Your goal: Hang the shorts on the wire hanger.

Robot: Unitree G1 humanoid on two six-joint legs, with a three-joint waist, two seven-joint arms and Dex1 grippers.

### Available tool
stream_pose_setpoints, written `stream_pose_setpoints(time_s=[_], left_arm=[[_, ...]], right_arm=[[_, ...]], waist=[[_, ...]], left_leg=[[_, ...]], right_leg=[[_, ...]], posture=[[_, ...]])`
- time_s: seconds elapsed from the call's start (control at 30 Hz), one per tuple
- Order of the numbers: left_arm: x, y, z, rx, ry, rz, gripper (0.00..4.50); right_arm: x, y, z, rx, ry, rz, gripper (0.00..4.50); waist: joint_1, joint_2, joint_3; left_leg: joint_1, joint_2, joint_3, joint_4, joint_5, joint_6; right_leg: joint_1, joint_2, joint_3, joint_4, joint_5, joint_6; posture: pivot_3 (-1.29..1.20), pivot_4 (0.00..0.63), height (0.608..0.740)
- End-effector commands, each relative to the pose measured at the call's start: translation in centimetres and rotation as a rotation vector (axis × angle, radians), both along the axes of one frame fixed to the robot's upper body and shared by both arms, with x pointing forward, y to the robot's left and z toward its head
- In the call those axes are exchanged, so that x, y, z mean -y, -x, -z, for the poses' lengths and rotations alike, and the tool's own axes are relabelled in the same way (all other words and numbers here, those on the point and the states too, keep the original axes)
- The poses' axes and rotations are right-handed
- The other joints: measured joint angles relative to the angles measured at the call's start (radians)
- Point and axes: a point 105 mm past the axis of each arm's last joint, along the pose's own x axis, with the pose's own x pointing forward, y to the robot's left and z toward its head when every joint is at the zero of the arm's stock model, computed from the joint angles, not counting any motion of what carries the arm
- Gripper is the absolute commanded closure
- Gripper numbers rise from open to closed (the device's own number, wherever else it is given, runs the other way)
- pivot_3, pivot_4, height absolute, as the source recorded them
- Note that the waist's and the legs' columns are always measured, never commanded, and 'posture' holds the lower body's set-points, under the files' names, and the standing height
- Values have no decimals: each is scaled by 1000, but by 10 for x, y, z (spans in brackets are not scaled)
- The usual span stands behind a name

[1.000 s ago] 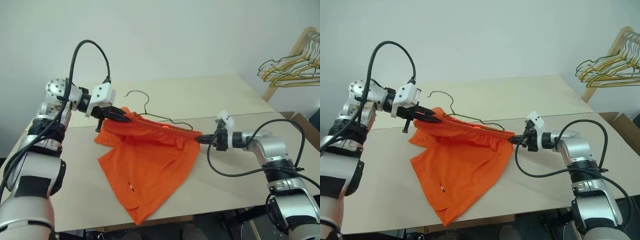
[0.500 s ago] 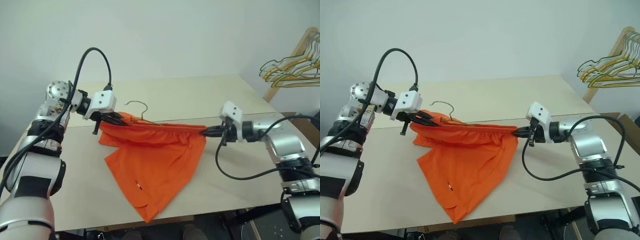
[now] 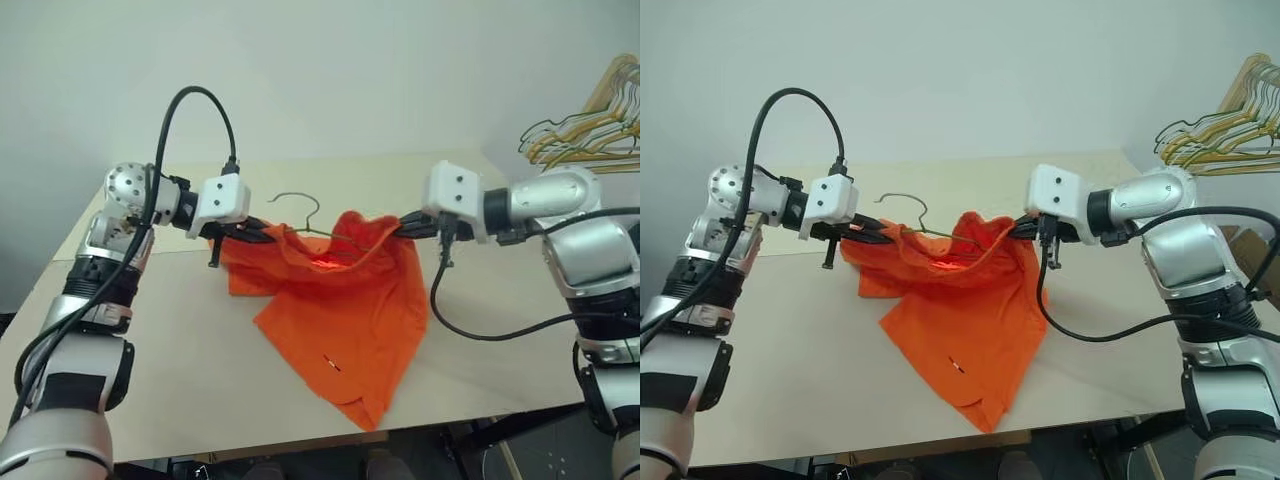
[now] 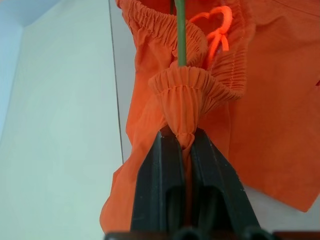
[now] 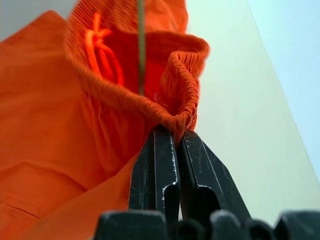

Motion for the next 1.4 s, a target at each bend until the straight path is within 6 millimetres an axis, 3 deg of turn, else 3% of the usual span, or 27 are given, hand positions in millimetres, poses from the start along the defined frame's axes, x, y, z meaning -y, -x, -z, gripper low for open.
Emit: stream_pose_setpoints(time_s=[0.03,0.3,0.57,0.67,0.8,1.03,1.23,1.4], left_arm=[[4,-6,-11,62,18,-48,4500],[14,4,-3,41,12,7,4500],[20,6,-5,52,30,29,4500],[21,5,-6,54,43,28,4500],[23,6,-13,54,88,31,4500],[25,12,-12,46,85,62,4500],[25,16,-2,57,30,93,4500],[34,23,-8,54,93,157,4500]], right_arm=[[-8,3,-6,47,13,-23,4475],[-23,-4,-12,61,-57,29,4475],[-23,0,3,140,31,-20,4475],[-16,-4,8,153,67,1,3749],[-4,-8,20,115,115,43,2356],[1,-14,30,66,89,91,2356],[-5,-11,22,-9,-24,71,2356],[-2,-8,31,-58,20,52,2356]], waist=[[0,0,0],[-4,0,0],[-3,0,0],[-4,0,0],[-5,0,0],[-7,0,0],[-17,0,0],[-19,0,0]], left_leg=[[0,0,0,0,0,0],[0,0,0,0,1,-1],[0,0,0,0,1,-1],[0,0,0,0,1,-1],[0,0,0,0,1,-1],[0,0,0,0,1,-1],[1,0,0,0,1,-1],[0,0,0,0,1,-2]], right_leg=[[0,0,0,0,0,0],[0,0,0,0,0,0],[0,0,0,0,0,0],[0,0,0,0,0,0],[0,0,0,0,0,0],[0,0,0,-1,0,0],[1,0,0,0,0,0],[1,0,0,-1,0,0]], posture=[[19,0,740],[3,0,740],[-6,0,740],[-8,0,740],[-8,0,740],[-11,0,740],[-10,0,740],[-13,0,740]])
